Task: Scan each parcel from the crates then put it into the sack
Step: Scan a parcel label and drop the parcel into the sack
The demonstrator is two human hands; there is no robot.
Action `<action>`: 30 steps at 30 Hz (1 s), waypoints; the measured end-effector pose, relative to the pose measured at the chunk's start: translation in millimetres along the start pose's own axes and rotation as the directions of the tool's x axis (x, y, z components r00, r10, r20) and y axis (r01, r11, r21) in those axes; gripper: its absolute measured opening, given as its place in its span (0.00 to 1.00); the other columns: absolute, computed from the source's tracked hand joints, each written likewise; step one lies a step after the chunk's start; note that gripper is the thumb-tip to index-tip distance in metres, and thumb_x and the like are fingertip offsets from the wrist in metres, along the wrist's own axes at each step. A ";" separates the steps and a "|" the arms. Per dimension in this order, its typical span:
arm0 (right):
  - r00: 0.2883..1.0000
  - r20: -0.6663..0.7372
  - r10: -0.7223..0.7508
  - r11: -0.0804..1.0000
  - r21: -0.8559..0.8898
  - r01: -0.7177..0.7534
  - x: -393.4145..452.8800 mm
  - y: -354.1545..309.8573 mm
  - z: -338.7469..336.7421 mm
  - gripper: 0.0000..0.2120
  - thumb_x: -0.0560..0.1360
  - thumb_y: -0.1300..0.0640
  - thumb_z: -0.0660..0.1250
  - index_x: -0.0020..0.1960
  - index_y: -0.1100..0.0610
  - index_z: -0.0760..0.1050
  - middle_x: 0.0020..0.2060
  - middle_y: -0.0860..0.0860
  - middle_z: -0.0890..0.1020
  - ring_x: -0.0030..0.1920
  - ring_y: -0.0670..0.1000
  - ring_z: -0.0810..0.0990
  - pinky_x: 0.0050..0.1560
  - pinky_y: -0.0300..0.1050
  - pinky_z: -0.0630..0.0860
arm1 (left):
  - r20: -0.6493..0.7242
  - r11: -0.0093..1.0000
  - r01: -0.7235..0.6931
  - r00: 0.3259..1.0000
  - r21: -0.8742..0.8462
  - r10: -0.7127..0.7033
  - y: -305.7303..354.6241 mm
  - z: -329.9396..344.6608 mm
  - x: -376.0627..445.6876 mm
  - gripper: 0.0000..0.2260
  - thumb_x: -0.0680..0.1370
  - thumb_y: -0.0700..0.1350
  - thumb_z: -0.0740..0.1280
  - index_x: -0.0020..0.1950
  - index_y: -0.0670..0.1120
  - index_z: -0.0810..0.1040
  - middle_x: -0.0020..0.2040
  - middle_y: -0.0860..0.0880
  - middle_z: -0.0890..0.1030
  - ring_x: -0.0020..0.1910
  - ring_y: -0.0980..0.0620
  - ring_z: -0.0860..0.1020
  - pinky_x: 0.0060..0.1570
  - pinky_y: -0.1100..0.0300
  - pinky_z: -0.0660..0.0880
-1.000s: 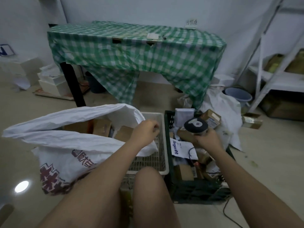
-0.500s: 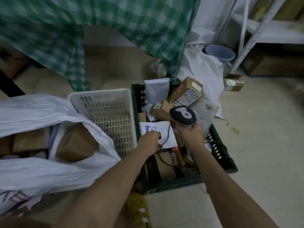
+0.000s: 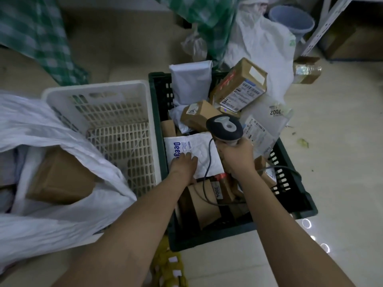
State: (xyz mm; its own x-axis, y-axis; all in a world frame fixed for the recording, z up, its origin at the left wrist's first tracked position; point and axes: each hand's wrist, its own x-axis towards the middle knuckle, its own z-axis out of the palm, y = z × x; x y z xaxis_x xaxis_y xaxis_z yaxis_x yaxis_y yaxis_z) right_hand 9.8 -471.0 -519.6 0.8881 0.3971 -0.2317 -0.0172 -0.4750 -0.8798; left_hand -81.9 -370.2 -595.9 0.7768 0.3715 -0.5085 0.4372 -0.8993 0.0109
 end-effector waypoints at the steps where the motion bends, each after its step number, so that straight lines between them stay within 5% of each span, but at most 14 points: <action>1: 1.000 0.006 0.009 1.000 0.006 -0.009 -1.3 0.1 0.2 0.09 0.71 0.56 0.72 0.49 0.59 0.78 0.41 0.55 0.84 0.45 0.55 0.82 0.51 0.59 0.80 | 0.007 0.999 -0.001 1.000 -0.039 0.001 -0.9 1.0 0.2 0.28 0.76 0.53 0.68 0.71 0.44 0.62 0.68 0.42 0.66 0.67 0.43 0.66 0.58 0.49 0.70; 4: 0.999 0.011 0.033 0.999 0.010 -0.033 -1.8 0.1 -5.5 0.08 0.70 0.54 0.73 0.47 0.52 0.77 0.41 0.51 0.84 0.45 0.52 0.82 0.52 0.57 0.80 | 0.029 0.988 0.013 1.000 -0.152 -0.009 1.2 2.5 5.7 0.22 0.79 0.52 0.65 0.69 0.43 0.68 0.65 0.43 0.70 0.64 0.42 0.69 0.56 0.49 0.71; 7: 1.000 0.001 0.030 1.000 -0.006 -0.030 -2.7 -0.3 -20.5 0.06 0.70 0.55 0.74 0.45 0.51 0.77 0.38 0.47 0.82 0.43 0.49 0.80 0.43 0.45 0.78 | -0.006 0.991 -0.002 1.000 -0.135 0.002 5.8 1.1 5.2 0.14 0.81 0.47 0.61 0.63 0.41 0.74 0.62 0.42 0.76 0.60 0.43 0.75 0.54 0.52 0.73; 11: 0.996 -0.076 0.053 0.998 0.028 -0.051 -1.8 2.3 -34.9 0.10 0.68 0.52 0.73 0.47 0.54 0.79 0.39 0.50 0.83 0.42 0.52 0.81 0.43 0.46 0.76 | -0.192 0.983 -0.043 0.981 -0.179 0.008 6.6 -11.4 -6.6 0.12 0.80 0.45 0.61 0.62 0.41 0.72 0.59 0.41 0.77 0.59 0.41 0.75 0.51 0.51 0.72; 20: 0.983 -0.179 0.043 0.943 0.333 0.019 -42.2 -55.1 -29.8 0.04 0.73 0.60 0.71 0.47 0.59 0.78 0.35 0.52 0.81 0.35 0.50 0.79 0.39 0.46 0.76 | -0.700 0.935 -0.191 0.710 -0.300 -0.080 -42.7 -91.2 -84.3 0.07 0.82 0.44 0.58 0.53 0.42 0.72 0.43 0.43 0.79 0.39 0.43 0.77 0.33 0.54 0.70; 25: 0.964 -0.249 -0.089 0.889 0.416 0.190 -81.9 -114.7 -31.9 0.15 0.73 0.56 0.72 0.57 0.61 0.78 0.48 0.57 0.84 0.46 0.51 0.80 0.49 0.48 0.77 | -0.733 0.912 -0.069 0.621 -0.404 -0.278 -77.6 -115.9 -152.7 0.08 0.82 0.46 0.57 0.54 0.45 0.73 0.42 0.45 0.80 0.38 0.43 0.78 0.33 0.55 0.69; 28: 0.930 -0.319 -0.184 0.879 0.371 0.301 -109.1 -148.5 -38.1 0.04 0.74 0.60 0.71 0.47 0.53 0.77 0.41 0.48 0.82 0.44 0.48 0.79 0.51 0.49 0.76 | -0.670 0.862 0.038 0.612 -0.506 -0.420 -101.9 -118.6 -188.6 0.07 0.82 0.46 0.56 0.52 0.46 0.73 0.43 0.44 0.81 0.41 0.41 0.80 0.39 0.49 0.76; 30: 0.921 -0.296 -0.255 0.888 0.304 0.344 -124.2 -164.6 -39.8 0.02 0.75 0.62 0.69 0.45 0.60 0.78 0.40 0.56 0.82 0.44 0.59 0.80 0.52 0.57 0.76 | -0.641 0.828 0.073 0.597 -0.556 -0.483 -113.4 -121.7 -211.0 0.08 0.83 0.46 0.55 0.53 0.46 0.73 0.44 0.46 0.80 0.41 0.43 0.78 0.38 0.52 0.73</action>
State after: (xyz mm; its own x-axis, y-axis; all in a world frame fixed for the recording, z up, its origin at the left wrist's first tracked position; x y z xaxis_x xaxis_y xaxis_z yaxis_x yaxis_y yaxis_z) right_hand -79.4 -473.4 -329.5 0.9577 0.2547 0.1341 0.1508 -0.0469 -0.9875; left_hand -240.2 -318.5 -385.0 0.5431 0.8038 0.2428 0.6709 -0.5893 0.4502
